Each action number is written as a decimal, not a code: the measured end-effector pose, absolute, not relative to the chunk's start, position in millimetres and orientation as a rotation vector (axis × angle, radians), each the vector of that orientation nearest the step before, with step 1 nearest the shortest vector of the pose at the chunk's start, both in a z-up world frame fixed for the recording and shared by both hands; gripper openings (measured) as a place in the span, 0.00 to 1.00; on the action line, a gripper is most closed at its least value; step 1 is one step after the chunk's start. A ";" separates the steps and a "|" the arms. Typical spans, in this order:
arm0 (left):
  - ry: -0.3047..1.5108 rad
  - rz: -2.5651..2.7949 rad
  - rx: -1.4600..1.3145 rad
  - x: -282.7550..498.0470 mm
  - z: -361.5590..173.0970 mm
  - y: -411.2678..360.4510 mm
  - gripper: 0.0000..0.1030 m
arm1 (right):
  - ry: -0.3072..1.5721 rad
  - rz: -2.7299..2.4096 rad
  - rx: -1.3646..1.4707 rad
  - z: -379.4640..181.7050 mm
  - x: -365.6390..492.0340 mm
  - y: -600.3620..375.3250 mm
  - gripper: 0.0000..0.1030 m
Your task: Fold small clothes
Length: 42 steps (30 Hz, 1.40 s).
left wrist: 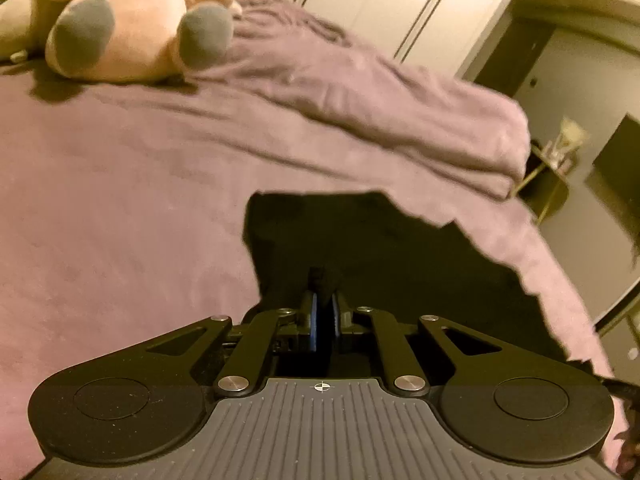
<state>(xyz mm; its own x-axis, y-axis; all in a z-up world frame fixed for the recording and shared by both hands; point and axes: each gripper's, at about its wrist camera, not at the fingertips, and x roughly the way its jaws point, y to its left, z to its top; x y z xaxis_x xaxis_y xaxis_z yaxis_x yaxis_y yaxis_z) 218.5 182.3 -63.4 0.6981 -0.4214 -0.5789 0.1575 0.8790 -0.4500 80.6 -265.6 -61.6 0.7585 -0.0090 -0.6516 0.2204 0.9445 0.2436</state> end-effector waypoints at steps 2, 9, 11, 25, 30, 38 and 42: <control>0.700 -0.339 -0.415 213.8 -52.0 186.9 0.09 | 0.676 -0.119 0.311 -51.5 76.1 -263.7 0.03; 0.617 -0.338 -0.430 218.3 -14.6 185.6 0.08 | 0.593 -0.062 0.251 -17.5 74.8 -249.6 0.03; 0.592 -0.332 -0.433 226.9 -5.1 183.0 0.08 | 0.572 -0.065 0.220 -10.0 82.8 -246.0 0.03; 0.547 -0.157 -0.299 331.5 6.3 146.7 0.08 | 0.497 -0.174 0.132 5.3 226.0 -248.0 0.02; 0.574 -0.037 -0.253 357.7 -13.5 137.2 0.10 | 0.488 -0.232 0.150 -4.6 266.6 -251.1 0.02; 0.604 -0.180 -0.403 306.5 -45.2 115.4 0.57 | 0.502 -0.182 0.400 -39.5 251.7 -244.3 0.26; 0.704 -0.240 -0.536 292.1 -89.1 94.9 0.63 | 0.540 0.182 0.809 -88.8 235.1 -209.3 0.39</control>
<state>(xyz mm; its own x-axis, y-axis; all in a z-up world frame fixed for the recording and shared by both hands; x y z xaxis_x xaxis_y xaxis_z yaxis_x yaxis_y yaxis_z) 292.1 94.9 -89.1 0.7419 -0.3839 -0.5497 0.0319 0.8391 -0.5431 235.1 -209.3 -88.8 0.8504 0.3548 -0.3884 0.0478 0.6830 0.7288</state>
